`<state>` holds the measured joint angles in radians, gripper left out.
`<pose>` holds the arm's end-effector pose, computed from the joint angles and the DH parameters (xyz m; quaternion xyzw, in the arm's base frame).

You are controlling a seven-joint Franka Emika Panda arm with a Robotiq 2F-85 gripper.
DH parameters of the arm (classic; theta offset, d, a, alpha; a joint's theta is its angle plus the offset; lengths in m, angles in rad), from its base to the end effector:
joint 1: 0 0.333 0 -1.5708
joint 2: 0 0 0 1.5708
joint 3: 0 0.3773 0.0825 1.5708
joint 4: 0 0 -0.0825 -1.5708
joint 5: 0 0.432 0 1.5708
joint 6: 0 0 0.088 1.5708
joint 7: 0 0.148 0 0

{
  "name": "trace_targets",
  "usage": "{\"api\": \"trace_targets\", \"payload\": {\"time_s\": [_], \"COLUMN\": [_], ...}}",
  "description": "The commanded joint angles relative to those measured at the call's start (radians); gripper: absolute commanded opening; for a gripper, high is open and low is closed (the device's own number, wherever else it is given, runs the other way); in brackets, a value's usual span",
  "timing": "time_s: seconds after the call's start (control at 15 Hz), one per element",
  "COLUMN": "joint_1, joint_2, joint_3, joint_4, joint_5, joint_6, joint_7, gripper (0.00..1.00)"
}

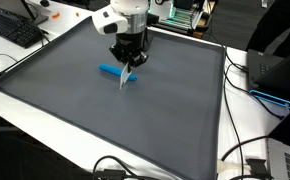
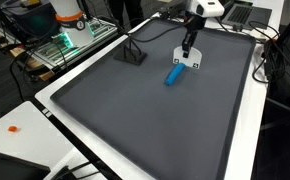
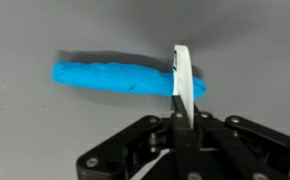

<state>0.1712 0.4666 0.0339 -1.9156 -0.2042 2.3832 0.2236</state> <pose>0.6767 0.1320 0.2290 0.9961 0.0629 0.0143 0.0609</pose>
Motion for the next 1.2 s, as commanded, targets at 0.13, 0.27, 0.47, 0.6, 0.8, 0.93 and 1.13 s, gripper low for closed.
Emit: {"api": "trace_targets", "payload": {"time_s": [0.13,0.27,0.47,0.6,0.8,0.93,1.13], "joint_1": [0.000,-0.015,-0.047,-0.061,-0.067,-0.064,-0.049], "joint_2": [0.023,0.015,0.004,0.004,0.007,0.005,-0.006], "joint_3": [-0.021,-0.003,0.036,0.052,0.057,0.055,0.042], "joint_4": [-0.037,-0.045,-0.044,-0.038,-0.031,-0.026,-0.015], "joint_5": [-0.008,0.029,0.126,0.179,0.216,0.221,0.197], "joint_6": [0.030,0.021,-0.009,-0.028,-0.058,-0.080,-0.110], "joint_7": [-0.013,-0.035,-0.095,-0.137,-0.169,-0.169,-0.144], "gripper": [0.01,0.01,0.01,0.01,0.01,0.01,0.01]}}
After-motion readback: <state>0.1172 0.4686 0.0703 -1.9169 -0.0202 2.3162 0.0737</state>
